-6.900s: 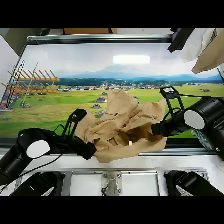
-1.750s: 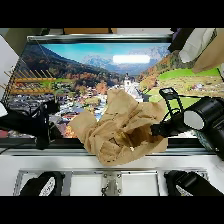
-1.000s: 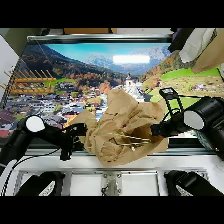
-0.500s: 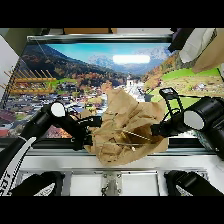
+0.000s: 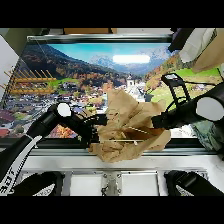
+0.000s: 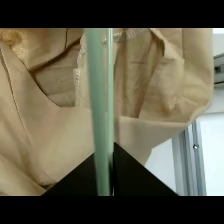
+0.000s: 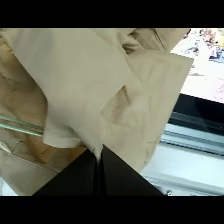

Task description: Fold the clothes and pants, and hang the long-sleeved shirts on hangers.

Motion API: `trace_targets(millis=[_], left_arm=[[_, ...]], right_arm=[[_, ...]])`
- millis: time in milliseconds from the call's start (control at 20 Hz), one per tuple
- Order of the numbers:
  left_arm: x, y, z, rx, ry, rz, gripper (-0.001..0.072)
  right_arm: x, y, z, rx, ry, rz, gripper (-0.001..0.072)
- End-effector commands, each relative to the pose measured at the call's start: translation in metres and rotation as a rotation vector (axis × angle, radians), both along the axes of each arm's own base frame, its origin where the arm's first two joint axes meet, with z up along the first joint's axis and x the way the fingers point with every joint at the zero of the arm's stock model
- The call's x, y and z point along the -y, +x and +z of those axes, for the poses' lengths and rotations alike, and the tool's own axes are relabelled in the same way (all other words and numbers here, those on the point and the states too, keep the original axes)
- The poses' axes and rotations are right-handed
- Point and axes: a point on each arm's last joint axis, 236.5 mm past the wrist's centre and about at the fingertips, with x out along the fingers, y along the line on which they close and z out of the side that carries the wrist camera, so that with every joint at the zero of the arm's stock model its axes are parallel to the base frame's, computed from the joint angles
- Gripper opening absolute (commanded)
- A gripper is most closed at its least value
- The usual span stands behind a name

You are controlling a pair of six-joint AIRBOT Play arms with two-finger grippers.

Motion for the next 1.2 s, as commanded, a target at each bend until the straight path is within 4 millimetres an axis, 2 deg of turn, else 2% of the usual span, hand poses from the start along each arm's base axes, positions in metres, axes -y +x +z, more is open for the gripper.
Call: trace_targets(millis=[0,100,350,600,850,1150], left_arm=[[0.016,0.007,0.008,0.010,-0.064,0.045,0.0012],[0.022,0.011,0.012,0.011,-0.091,0.067,0.0012],[0.024,0.014,0.012,0.019,-0.097,0.077,0.0012],[0.024,0.014,0.012,0.021,-0.097,0.078,0.0013],[0.024,0.014,0.012,0.020,-0.097,0.078,0.0013],[0.024,0.014,0.012,0.019,-0.097,0.077,0.0013]], right_arm=[[-0.026,-0.002,0.014,-0.037,0.074,0.045,0.0013],[-0.042,-0.003,0.011,-0.039,0.085,0.067,0.0012],[-0.106,0.005,0.011,0.043,0.191,0.102,0.0012],[-0.151,0.004,0.011,0.077,0.277,0.099,0.0013],[-0.171,0.004,0.011,0.088,0.320,0.089,0.0012],[-0.173,0.002,0.010,0.080,0.324,0.092,0.0026]])
